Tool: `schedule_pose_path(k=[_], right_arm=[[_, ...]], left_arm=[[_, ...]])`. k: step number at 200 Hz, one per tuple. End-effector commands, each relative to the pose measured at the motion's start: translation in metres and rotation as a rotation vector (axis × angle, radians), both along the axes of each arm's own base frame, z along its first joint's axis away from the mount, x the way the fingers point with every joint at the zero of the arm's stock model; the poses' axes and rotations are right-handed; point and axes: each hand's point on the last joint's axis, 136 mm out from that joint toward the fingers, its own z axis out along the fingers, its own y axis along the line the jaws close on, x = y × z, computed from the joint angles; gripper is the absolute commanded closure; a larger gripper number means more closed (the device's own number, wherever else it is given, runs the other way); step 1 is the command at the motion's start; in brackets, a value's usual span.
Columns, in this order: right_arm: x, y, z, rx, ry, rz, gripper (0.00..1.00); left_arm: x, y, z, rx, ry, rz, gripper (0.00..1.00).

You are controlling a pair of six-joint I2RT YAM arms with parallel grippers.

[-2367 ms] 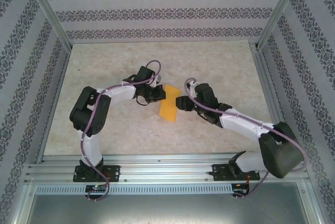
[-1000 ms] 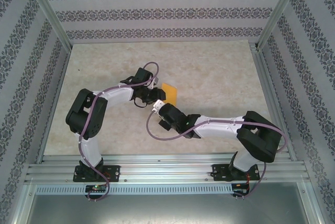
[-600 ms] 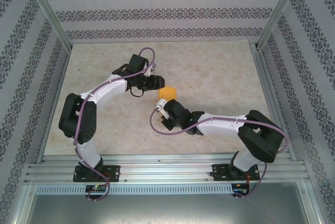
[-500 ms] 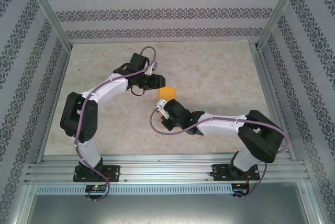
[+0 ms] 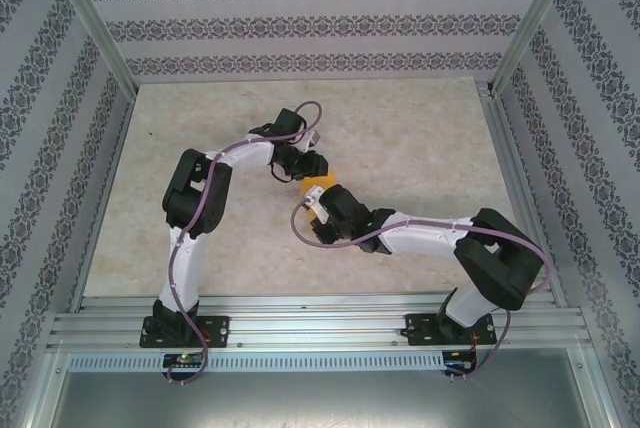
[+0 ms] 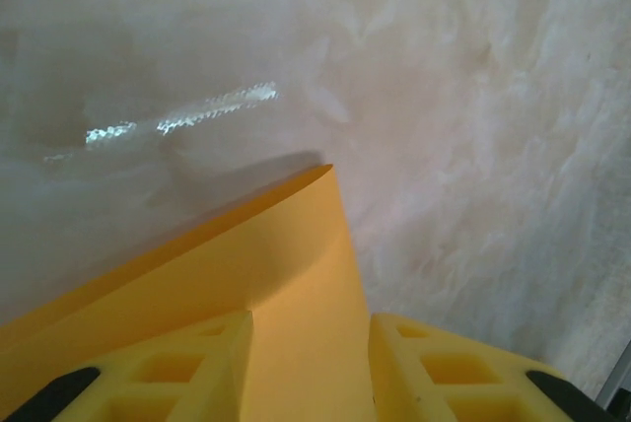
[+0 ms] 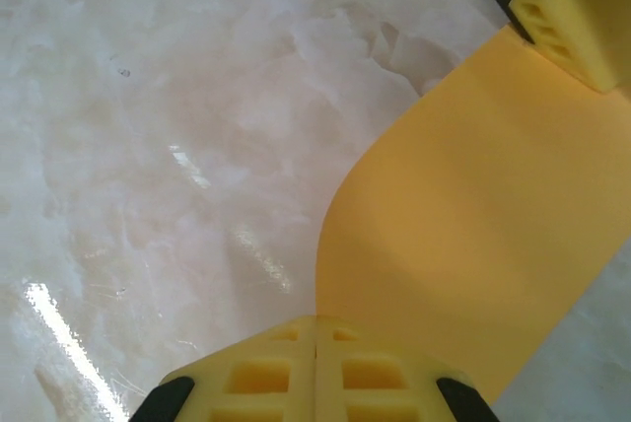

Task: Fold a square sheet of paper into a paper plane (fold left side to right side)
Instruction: Third fold the triangle at the center of the table.

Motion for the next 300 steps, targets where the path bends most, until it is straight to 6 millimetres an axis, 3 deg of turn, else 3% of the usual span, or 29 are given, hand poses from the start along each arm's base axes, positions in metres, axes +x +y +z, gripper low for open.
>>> schedule_pose_path(k=[1, 51, 107, 206, 300], right_arm=[[0.002, 0.003, 0.0, 0.076, 0.075, -0.015, 1.0], [0.02, -0.01, -0.003, 0.23, 0.255, -0.093, 1.0], [0.044, -0.027, -0.008, 0.367, 0.386, -0.168, 1.0], [0.071, -0.042, -0.025, 0.372, 0.451, -0.259, 1.0], [0.067, -0.053, -0.039, 0.342, 0.482, -0.312, 1.0]], left_arm=[[-0.003, -0.006, -0.003, 0.008, -0.01, -0.058, 0.63], [-0.008, -0.002, -0.027, 0.049, 0.021, -0.07, 0.66], [-0.01, -0.003, -0.036, 0.062, 0.032, -0.074, 0.68], [-0.012, -0.005, -0.042, 0.08, 0.038, -0.081, 0.68], [-0.013, -0.005, -0.043, 0.09, 0.037, -0.083, 0.69]])
